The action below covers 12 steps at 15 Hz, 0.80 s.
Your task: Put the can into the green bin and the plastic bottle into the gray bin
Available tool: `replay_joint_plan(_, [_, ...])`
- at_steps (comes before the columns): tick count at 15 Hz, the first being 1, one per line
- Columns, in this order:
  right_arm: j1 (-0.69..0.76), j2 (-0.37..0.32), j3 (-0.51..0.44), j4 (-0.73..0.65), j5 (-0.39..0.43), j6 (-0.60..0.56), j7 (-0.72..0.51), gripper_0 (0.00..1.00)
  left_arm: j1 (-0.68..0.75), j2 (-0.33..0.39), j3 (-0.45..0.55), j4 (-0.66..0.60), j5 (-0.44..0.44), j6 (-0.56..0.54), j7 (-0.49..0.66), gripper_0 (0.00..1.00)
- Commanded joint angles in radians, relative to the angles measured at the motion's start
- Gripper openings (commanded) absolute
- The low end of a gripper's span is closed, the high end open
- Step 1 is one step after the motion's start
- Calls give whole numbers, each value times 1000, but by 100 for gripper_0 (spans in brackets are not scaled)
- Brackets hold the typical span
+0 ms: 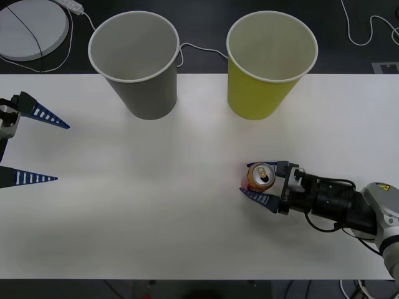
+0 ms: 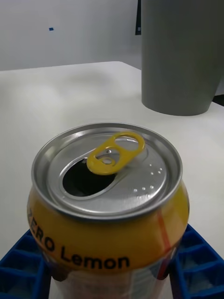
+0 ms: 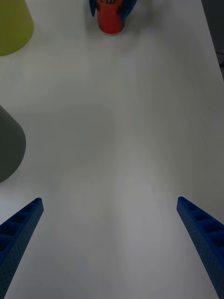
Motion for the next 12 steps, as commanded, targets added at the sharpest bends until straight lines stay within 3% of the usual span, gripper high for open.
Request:
replay_joint_plan(1, [-6, -2, 6, 0, 0, -2, -6, 0, 0, 0, 0, 0, 0, 0, 0, 100])
replay_joint_plan(6, [-9, -40, 15, -43, 0, -17, -48, 0, 0, 0, 0, 0, 0, 0, 0, 100])
replay_joint_plan(12, [66, -127, -20, -321, 117, -37, -330, 0, 0, 0, 0, 0, 0, 0, 0, 100])
